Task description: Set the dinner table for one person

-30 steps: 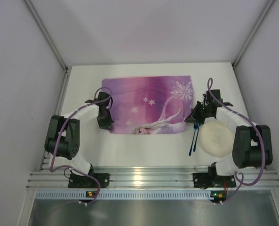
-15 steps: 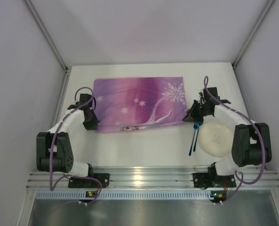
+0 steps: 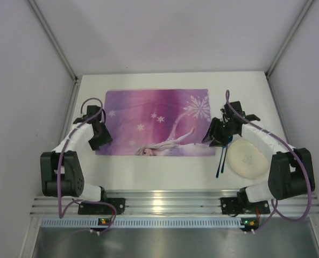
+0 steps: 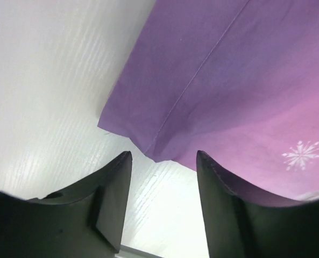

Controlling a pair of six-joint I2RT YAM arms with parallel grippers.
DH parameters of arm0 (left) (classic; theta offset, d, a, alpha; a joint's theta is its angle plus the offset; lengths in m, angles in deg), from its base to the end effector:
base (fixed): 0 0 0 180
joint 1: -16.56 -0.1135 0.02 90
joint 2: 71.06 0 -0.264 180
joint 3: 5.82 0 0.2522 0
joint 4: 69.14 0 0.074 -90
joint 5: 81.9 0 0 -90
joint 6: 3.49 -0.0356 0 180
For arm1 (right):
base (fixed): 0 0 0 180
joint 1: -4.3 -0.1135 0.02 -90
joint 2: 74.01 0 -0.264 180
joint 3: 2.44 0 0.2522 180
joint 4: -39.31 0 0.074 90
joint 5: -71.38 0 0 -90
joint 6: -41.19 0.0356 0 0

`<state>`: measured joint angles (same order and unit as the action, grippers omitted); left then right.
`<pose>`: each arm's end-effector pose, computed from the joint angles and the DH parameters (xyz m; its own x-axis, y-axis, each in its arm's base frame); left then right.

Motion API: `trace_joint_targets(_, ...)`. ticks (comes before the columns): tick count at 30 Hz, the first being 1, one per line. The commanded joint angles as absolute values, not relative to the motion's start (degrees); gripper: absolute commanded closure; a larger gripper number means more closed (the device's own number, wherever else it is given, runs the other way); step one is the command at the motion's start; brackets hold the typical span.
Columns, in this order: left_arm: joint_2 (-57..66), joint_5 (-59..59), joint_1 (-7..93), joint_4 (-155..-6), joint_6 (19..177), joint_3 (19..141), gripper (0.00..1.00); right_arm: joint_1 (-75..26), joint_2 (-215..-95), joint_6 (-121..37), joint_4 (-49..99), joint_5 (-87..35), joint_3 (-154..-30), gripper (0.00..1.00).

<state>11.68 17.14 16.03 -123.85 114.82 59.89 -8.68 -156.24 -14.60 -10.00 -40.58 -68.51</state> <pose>0.2619 0.0080 0.1979 -0.8083 -0.4758 -0.3466 -0.5017 0.8649 -0.0172 0.2611 0.0738 0.2075 -0.9353 0.3195 -0.1521 0.2010 0.8334 0.5148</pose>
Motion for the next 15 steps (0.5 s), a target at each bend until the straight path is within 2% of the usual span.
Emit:
trace_joint_targets(1,8.9,17.2,15.2,-127.5,114.3,64.4,0.41,-8.8,-150.7,-15.6,-15.5,-36.0,-73.4,0.52)
trace_joint_targets(5,5.3,13.9,15.2,-129.8,114.8,66.5,0.12,-7.0,-150.5,-17.8,-21.1,-31.4,-80.0,0.43)
trace_joint_targets(7,3.6,13.7,15.2,-129.7,114.9,66.7,0.09,-5.3,-152.0,-18.4,-22.1,-31.2,-83.8,0.42)
trace_joint_targets(11,3.7,10.7,15.2,-127.4,114.2,65.3,0.1,0.2,-158.1,-20.2,-26.1,-25.9,-89.5,0.45)
trace_joint_targets(15,4.8,8.9,15.2,-128.1,114.6,65.0,0.14,3.7,-165.2,-20.2,-28.5,-22.7,-92.7,0.62)
